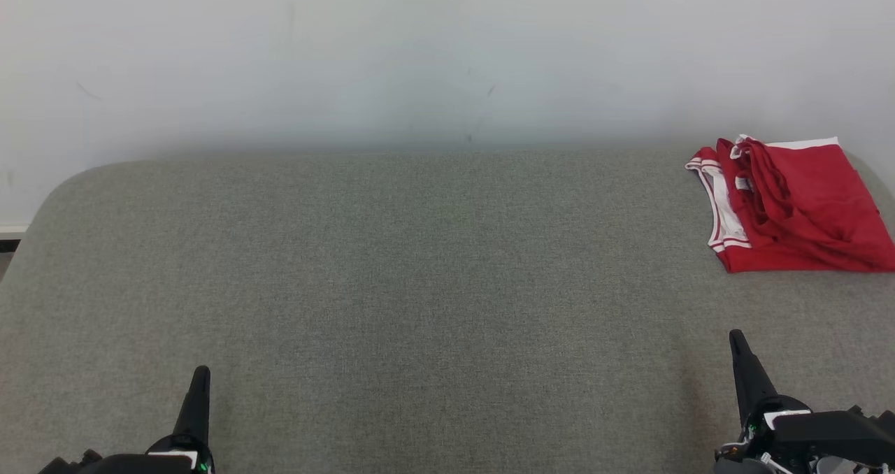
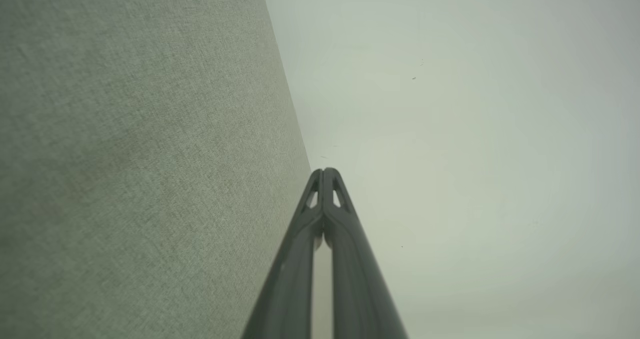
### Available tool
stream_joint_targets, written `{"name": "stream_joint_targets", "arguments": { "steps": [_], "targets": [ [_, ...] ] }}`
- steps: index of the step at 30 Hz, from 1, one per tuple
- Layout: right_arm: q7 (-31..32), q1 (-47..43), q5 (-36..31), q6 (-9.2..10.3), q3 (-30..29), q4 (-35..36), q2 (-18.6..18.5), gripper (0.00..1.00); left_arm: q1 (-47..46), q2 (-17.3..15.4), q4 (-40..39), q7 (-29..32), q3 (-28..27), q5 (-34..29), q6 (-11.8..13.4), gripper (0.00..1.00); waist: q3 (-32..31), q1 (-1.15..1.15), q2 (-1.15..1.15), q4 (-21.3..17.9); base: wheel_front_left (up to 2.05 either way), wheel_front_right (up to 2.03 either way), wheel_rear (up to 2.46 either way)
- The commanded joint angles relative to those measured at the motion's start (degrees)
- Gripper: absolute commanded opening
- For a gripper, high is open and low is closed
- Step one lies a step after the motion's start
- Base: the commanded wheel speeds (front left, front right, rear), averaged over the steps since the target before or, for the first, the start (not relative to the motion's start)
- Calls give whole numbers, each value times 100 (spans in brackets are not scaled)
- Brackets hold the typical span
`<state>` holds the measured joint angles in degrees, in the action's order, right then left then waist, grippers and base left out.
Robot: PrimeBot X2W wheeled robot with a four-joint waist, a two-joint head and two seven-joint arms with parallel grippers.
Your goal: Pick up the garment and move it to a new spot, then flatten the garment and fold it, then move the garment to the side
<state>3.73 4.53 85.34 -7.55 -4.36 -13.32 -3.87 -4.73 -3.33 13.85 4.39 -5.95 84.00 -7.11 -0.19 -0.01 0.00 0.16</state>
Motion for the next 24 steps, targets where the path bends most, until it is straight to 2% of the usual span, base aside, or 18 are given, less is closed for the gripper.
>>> {"name": "stream_joint_targets", "arguments": {
  "steps": [1,24],
  "targets": [
    [32,60,113,10,-28,4,3,0,-86,11,2,30,-26,122,-34,0,3,1,0,-1,0,0,0],
    [213,186,793,12,-128,-73,32,0,-185,54,28,230,-72,853,-47,0,37,1,0,-16,0,0,0]
  ]
}}
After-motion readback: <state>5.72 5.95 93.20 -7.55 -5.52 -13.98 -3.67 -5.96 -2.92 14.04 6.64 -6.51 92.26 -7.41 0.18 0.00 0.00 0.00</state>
